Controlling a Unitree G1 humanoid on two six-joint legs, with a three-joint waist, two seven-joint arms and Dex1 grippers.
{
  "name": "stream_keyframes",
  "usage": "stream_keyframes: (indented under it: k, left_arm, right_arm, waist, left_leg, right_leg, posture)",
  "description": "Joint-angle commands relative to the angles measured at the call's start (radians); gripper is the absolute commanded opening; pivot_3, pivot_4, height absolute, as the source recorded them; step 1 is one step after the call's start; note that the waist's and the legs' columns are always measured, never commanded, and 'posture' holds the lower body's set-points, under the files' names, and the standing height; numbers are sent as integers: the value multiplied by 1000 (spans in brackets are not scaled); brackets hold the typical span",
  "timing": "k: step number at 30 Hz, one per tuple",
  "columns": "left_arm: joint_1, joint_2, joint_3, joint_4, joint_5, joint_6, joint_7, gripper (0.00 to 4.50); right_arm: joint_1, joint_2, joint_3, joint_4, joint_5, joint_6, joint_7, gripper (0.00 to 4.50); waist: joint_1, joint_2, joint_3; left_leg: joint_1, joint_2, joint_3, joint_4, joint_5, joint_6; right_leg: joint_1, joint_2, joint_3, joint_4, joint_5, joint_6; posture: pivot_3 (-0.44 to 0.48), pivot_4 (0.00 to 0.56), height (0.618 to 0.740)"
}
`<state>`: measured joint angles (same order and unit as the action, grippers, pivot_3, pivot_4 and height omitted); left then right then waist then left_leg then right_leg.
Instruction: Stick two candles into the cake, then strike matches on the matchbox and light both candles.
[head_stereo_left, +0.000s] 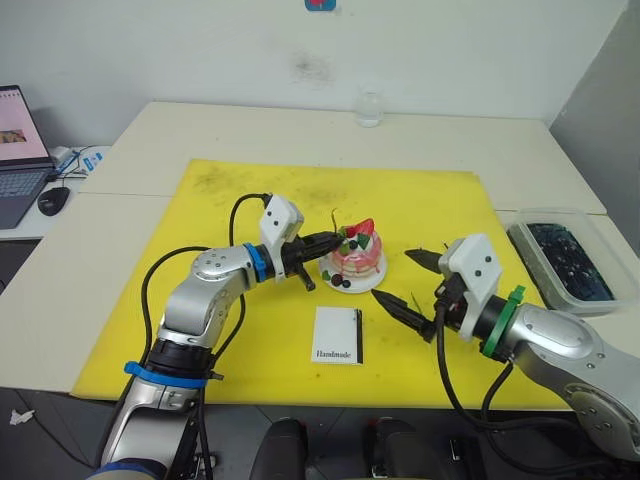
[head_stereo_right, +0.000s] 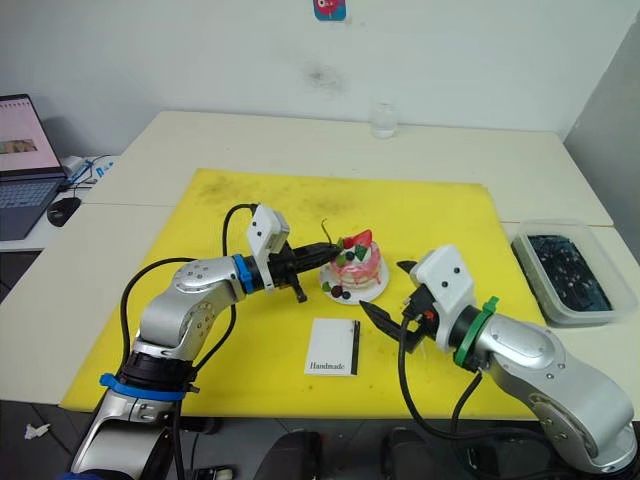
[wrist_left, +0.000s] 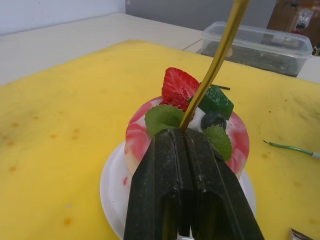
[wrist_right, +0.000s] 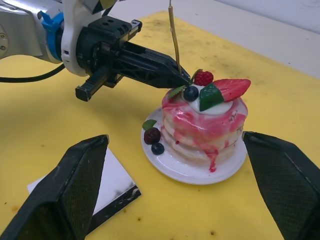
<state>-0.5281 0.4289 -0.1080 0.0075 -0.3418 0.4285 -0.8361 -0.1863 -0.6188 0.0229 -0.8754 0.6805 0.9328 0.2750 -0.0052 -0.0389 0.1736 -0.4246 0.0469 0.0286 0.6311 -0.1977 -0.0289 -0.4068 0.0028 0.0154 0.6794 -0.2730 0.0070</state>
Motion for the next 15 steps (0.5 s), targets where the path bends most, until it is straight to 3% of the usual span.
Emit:
stream_keyframes:
  k: [1, 13, 15]
  left_arm:
    - [-16, 3, -27, 21, 37, 6, 3, 26]
    - [-17, -16, -4, -41, -19, 102, -4, 26]
    - [-18, -8, 7, -56, -31, 122, -3, 604]
  right_arm:
    - [-19, 5, -4, -32, -9, -7, -7, 4500]
    - [-15, 11, 3, -38, -10, -3, -12, 4500]
    - [-13, 10, 0, -41, -7, -2, -14, 4500]
  waist:
    - [0, 0, 0]
    - [1, 0, 0]
    - [1, 0, 0]
  left_leg:
    - [0, 0, 0, 0, 0, 0]
    - [1, 0, 0, 0, 0, 0]
    - [1, 0, 0, 0, 0, 0]
  right_leg:
    - [0, 0, 0, 0, 0, 0]
    - [1, 0, 0, 0, 0, 0]
    - [1, 0, 0, 0, 0, 0]
  posture:
    - [0, 150, 740]
    - [0, 150, 740]
    - [0, 150, 740]
